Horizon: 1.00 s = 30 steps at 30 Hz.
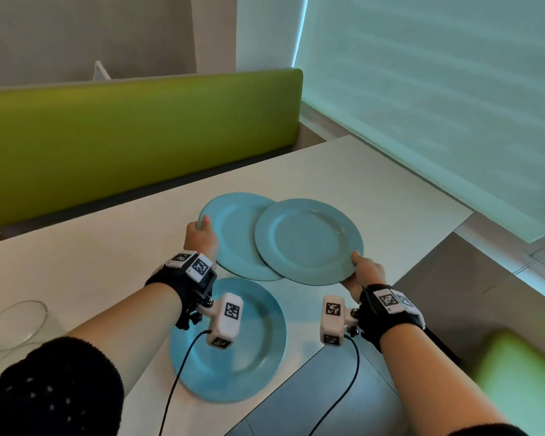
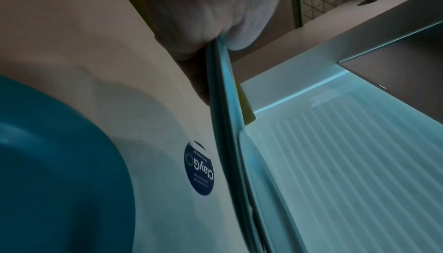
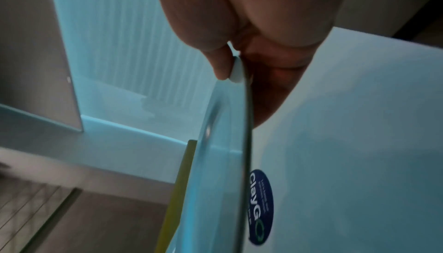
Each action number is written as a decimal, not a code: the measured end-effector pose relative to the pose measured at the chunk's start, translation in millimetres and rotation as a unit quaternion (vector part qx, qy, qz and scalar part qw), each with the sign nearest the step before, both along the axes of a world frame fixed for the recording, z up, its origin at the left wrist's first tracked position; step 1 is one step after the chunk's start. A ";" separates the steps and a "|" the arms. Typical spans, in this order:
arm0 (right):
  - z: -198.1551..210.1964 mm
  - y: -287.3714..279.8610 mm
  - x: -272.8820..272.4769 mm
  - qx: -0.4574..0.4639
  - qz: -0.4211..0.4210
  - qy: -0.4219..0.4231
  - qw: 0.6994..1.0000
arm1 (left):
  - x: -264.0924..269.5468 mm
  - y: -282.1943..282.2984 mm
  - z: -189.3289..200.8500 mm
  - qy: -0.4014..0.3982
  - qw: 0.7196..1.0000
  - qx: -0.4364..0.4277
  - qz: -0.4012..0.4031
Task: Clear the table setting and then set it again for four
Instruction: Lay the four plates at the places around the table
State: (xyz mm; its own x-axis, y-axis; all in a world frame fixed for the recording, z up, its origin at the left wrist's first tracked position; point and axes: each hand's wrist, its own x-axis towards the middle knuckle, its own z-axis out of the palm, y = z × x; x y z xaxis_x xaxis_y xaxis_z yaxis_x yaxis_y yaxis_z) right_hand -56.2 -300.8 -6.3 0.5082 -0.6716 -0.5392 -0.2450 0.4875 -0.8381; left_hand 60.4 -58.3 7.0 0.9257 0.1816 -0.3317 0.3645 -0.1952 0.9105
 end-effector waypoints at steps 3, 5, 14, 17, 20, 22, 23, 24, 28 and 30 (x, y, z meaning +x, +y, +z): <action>-15.4 -26.5 -3.4 0.009 -0.039 0.026 0.999 | 12.1 3.4 0.2 0.005 0.999 0.004 0.044; -24.0 -39.4 -6.4 0.008 -0.061 0.041 0.997 | 18.7 6.3 0.1 0.007 0.997 0.014 0.070; -57.8 -64.1 -14.8 0.055 -0.098 0.073 0.991 | 30.3 -2.2 6.9 0.010 0.994 0.033 0.104; -66.0 -66.8 -14.0 0.055 -0.100 0.085 0.990 | 30.1 -6.4 5.5 0.011 0.995 0.040 0.094; -69.3 -67.4 -13.0 0.044 -0.104 0.095 0.989 | 30.2 -9.3 3.3 0.014 0.995 0.040 0.088; -72.2 -72.8 -13.4 0.043 -0.099 0.101 0.989 | 30.4 -10.3 2.1 0.016 0.995 0.040 0.088; -73.2 -75.2 -13.9 0.042 -0.086 0.104 0.990 | 30.7 -10.4 1.4 0.017 0.995 0.041 0.089; -72.4 -76.8 -15.0 0.045 -0.063 0.106 0.991 | 30.8 -10.7 1.0 0.018 0.995 0.042 0.089; -74.3 -82.4 -13.9 0.016 -0.032 0.131 0.991 | 31.3 -12.6 1.5 0.020 0.995 0.043 0.093; -74.7 -82.3 -12.4 0.006 -0.027 0.145 0.989 | 31.9 -13.8 1.7 0.019 0.995 0.041 0.094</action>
State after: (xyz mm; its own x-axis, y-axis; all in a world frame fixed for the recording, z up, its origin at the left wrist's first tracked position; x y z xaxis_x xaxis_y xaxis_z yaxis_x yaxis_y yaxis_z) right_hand -68.6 -383.1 -81.0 0.2937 -0.6865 -0.6652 -0.4475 0.5162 -0.7303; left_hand 92.3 -72.1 8.7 0.8603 0.3781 -0.3419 0.4347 -0.1938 0.8795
